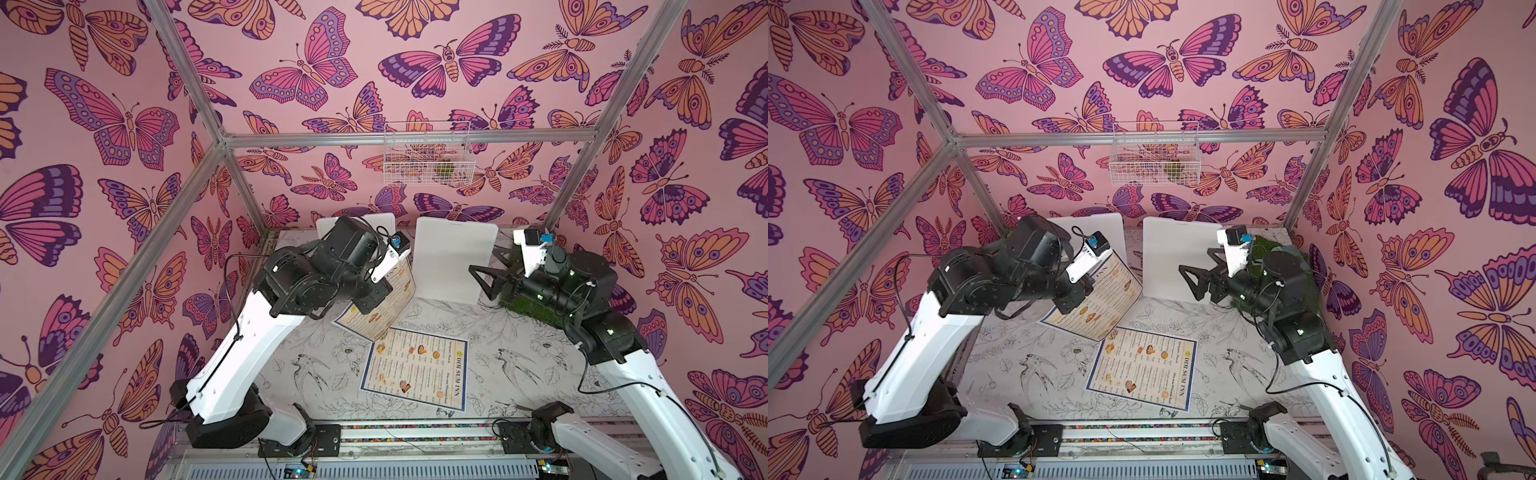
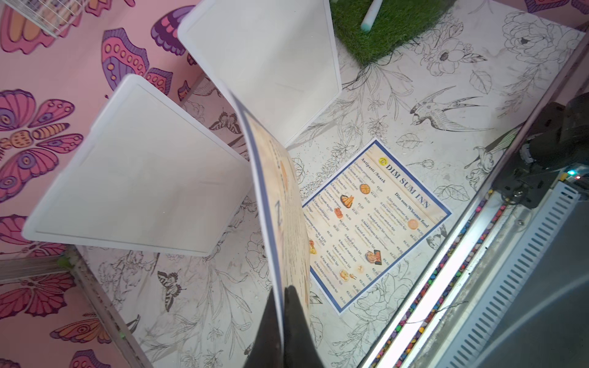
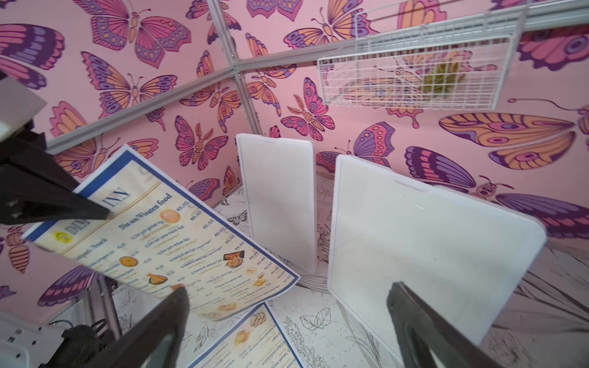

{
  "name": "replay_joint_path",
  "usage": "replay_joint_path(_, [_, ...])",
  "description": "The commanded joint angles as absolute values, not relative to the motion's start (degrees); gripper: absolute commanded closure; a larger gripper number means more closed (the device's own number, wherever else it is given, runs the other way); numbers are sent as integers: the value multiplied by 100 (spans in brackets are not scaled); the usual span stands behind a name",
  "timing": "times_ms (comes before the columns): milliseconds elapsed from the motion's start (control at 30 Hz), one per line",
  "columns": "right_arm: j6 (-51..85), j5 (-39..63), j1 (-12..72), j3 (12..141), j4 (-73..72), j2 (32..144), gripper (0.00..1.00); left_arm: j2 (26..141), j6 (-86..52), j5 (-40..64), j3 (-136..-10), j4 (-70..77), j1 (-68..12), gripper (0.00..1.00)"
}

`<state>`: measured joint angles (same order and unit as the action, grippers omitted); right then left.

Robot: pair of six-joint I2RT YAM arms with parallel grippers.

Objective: Insert the menus into the narrow rack
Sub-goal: Pick up the menu from the center of the board.

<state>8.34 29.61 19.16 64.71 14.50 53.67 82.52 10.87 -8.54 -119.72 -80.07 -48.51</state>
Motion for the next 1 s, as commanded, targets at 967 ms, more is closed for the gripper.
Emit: replay_joint_path(967, [-2669, 6135, 3417, 9042, 3814, 8099, 28, 7709, 1898, -1020, -12079, -8183, -5738, 100])
